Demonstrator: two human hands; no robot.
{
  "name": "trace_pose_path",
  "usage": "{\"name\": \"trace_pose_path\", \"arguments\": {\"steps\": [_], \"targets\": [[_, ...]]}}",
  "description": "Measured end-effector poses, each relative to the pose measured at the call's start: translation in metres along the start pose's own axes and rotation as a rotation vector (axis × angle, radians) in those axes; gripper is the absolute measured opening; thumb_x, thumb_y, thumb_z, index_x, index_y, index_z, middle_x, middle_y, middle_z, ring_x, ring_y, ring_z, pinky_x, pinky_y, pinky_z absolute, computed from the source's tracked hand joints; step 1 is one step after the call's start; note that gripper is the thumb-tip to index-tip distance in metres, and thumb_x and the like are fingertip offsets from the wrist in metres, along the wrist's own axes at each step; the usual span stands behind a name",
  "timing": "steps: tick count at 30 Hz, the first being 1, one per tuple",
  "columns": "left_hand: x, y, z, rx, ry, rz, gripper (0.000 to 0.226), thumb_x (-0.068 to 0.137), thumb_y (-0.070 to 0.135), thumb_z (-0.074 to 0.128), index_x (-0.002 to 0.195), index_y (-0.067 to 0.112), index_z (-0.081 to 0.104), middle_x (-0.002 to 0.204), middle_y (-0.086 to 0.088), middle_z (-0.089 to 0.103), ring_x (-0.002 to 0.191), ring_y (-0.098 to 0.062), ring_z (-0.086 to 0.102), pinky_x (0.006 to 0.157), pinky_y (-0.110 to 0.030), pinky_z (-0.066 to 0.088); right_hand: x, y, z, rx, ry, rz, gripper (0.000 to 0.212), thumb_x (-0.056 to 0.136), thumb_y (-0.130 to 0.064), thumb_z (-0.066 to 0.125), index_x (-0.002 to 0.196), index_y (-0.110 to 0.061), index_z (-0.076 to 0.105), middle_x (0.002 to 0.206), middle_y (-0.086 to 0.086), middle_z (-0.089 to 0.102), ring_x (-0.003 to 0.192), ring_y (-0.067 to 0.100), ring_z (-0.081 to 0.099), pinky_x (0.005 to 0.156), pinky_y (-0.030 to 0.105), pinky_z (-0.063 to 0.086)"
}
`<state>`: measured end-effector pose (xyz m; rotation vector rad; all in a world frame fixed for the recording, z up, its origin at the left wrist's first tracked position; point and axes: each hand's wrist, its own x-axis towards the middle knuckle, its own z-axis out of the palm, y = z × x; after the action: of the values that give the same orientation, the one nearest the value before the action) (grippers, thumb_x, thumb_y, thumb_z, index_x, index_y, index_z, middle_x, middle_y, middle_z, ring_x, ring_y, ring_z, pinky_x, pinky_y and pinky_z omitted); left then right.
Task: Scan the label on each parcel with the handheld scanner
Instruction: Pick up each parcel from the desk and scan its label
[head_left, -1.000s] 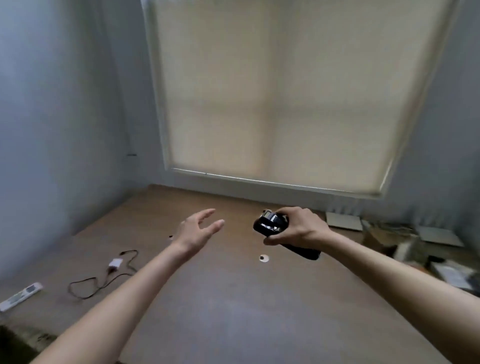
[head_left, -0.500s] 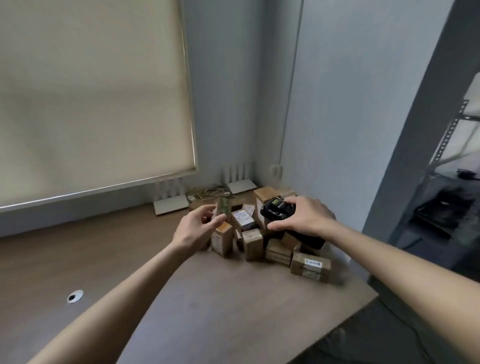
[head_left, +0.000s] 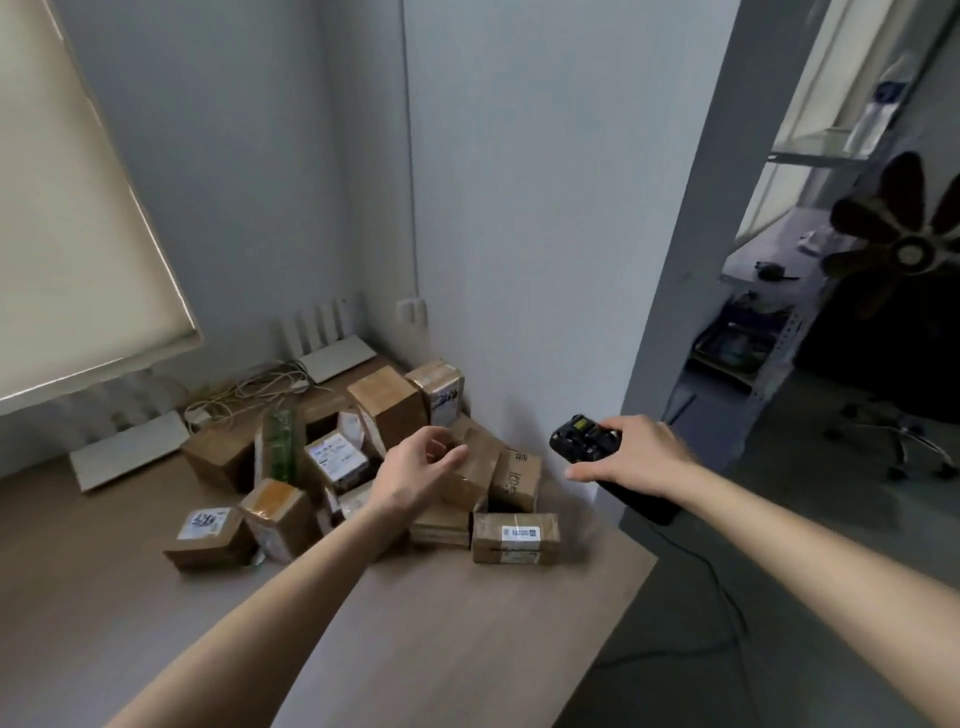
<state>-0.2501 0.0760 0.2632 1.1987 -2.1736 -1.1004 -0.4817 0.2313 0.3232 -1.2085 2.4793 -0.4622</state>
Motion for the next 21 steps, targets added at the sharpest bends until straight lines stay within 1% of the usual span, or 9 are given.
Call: {"name": "trace_pose_path", "arguments": {"steps": [2,4,6,8,10,13,16,19,21], "targets": [[0.024,-0.015,0.018,0.042,-0.021,-0.02,0.051,0.094,0.048,0.064,0.136,0.019,0.058,0.116,-0.002,0.069,0.103,-0.015,0.065,0.091,-0.036,0.056,0.023,0.011,0.015,0.017,-0.018,0.017,0.073,0.06,-0.074,0.085,0.12,-0.036,0.07,0.116,-0.003,0.073,0.108,0.024,0.066,0.09,0.039,0.057],[0.043,-0.03,0.037,0.06,-0.041,-0.059,0.052,0.095,0.049,0.063,0.137,0.02,0.057,0.117,-0.001,0.067,0.104,-0.015,0.063,0.09,-0.035,0.055,0.042,0.023,0.034,0.037,-0.045,0.033,0.072,0.062,-0.07,0.087,0.123,-0.035,0.069,0.118,-0.003,0.073,0.11,0.024,0.066,0.088,0.036,0.055],[0.057,-0.047,0.059,0.069,-0.073,-0.109,0.053,0.095,0.051,0.062,0.138,0.021,0.056,0.115,0.002,0.066,0.103,-0.013,0.062,0.085,-0.031,0.054,0.061,0.037,0.055,0.041,-0.076,0.039,0.072,0.065,-0.066,0.088,0.127,-0.034,0.069,0.121,-0.002,0.073,0.112,0.023,0.065,0.083,0.031,0.05],[0.068,-0.066,0.081,0.078,-0.096,-0.158,0.052,0.094,0.051,0.063,0.136,0.021,0.057,0.113,0.005,0.065,0.1,-0.011,0.062,0.081,-0.028,0.052,0.079,0.052,0.078,0.035,-0.116,0.049,0.073,0.066,-0.065,0.088,0.129,-0.033,0.068,0.123,-0.002,0.072,0.114,0.023,0.065,0.08,0.029,0.046],[0.078,-0.088,0.104,0.085,-0.108,-0.218,0.052,0.093,0.051,0.064,0.135,0.02,0.058,0.113,0.005,0.065,0.101,-0.012,0.062,0.085,-0.031,0.054,0.099,0.068,0.103,0.035,-0.15,0.07,0.075,0.065,-0.065,0.088,0.13,-0.033,0.068,0.124,-0.001,0.073,0.115,0.024,0.065,0.081,0.03,0.048],[0.085,-0.122,0.138,0.1,-0.13,-0.322,0.057,0.093,0.051,0.064,0.139,0.02,0.053,0.12,0.002,0.064,0.105,-0.014,0.062,0.09,-0.033,0.055,0.124,0.094,0.142,0.057,-0.205,0.087,0.077,0.063,-0.064,0.089,0.13,-0.033,0.068,0.123,-0.003,0.073,0.115,0.024,0.066,0.086,0.031,0.052],[0.088,-0.152,0.171,0.112,-0.144,-0.41,0.061,0.092,0.051,0.065,0.142,0.019,0.05,0.127,-0.003,0.065,0.111,-0.018,0.062,0.093,-0.037,0.055,0.141,0.117,0.179,0.055,-0.248,0.111,0.069,0.061,-0.067,0.087,0.121,-0.038,0.069,0.114,-0.009,0.074,0.107,0.02,0.067,0.083,0.033,0.055],[0.09,-0.169,0.198,0.084,-0.147,-0.469,0.062,0.094,0.045,0.065,0.146,0.016,0.047,0.133,-0.006,0.063,0.118,-0.022,0.061,0.097,-0.035,0.052,0.153,0.135,0.212,0.07,-0.286,0.125,0.07,0.049,-0.075,0.079,0.106,-0.036,0.071,0.099,-0.012,0.074,0.096,0.017,0.069,0.079,0.033,0.058],[0.094,-0.174,0.211,0.057,-0.145,-0.489,0.059,0.095,0.039,0.066,0.145,0.014,0.048,0.132,-0.007,0.064,0.12,-0.024,0.06,0.094,-0.032,0.048,0.16,0.144,0.227,0.097,-0.307,0.131,0.065,0.053,-0.072,0.083,0.106,-0.036,0.072,0.097,-0.012,0.074,0.094,0.016,0.069,0.081,0.033,0.058]]}}
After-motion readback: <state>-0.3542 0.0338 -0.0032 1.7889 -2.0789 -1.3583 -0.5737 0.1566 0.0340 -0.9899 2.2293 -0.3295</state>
